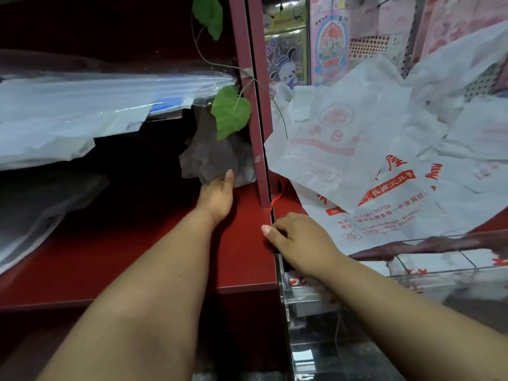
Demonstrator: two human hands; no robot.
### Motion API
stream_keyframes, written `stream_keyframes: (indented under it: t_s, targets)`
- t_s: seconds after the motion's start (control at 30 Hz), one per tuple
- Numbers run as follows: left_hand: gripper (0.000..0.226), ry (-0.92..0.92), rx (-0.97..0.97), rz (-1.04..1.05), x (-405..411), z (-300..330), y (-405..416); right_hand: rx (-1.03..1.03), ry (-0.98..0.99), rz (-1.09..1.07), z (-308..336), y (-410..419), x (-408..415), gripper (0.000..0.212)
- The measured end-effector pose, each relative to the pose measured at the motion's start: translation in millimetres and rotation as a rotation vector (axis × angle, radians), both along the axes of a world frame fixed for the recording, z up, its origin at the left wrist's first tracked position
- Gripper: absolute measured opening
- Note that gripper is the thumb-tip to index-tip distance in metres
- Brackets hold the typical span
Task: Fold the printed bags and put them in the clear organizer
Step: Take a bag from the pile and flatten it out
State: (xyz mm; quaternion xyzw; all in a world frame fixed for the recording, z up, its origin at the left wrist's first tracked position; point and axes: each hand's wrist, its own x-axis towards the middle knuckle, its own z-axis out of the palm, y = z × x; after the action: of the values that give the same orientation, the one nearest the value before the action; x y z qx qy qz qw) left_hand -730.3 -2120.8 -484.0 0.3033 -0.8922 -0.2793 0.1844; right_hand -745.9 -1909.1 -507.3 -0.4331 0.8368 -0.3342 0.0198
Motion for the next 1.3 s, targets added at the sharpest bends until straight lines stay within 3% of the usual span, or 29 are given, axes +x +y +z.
stream_keyframes:
  t_s: [0.17,0.3,0.37,0.4,0.57,0.63,0.77,0.83,1.0,1.17,1.23,1.3]
  targets:
    - [0.058,0.140,-0.020,-0.024,32,-3,-8,0.003,0.009,0.005,-1,0,1,0.046]
    - [0.016,0.263,-0.223,-0.073,86,3,11,-0.081,-0.041,0.003,4,4,5,0.033]
    - [0.010,0.334,-0.271,-0.096,114,15,25,-0.194,-0.073,-0.011,9,9,10,0.018]
    - [0.011,0.360,-0.242,-0.104,126,21,31,-0.242,-0.060,-0.021,12,12,13,0.016]
    - [0.026,0.482,-0.029,-0.159,167,65,73,-0.305,0.136,0.099,40,20,45,0.062]
    - [0.036,0.540,0.003,-0.182,178,81,91,-0.281,0.150,0.156,52,20,55,0.056]
    - [0.049,0.669,0.044,-0.192,201,117,123,-0.338,0.156,0.146,78,37,66,0.016]
    - [0.048,0.687,0.095,-0.183,210,134,133,-0.344,0.073,0.122,93,55,68,0.015]
    - [0.011,0.656,0.217,-0.040,222,157,141,-0.263,-0.122,0.103,130,106,69,0.018]
    - [0.009,0.663,0.484,-0.025,230,160,147,-0.236,-0.145,-0.008,140,153,59,0.015]
    - [0.011,0.658,0.481,0.002,228,154,145,-0.273,-0.179,-0.051,139,163,57,0.017]
    - [0.014,0.673,0.388,0.053,221,145,144,-0.436,-0.320,-0.095,137,167,56,0.022]
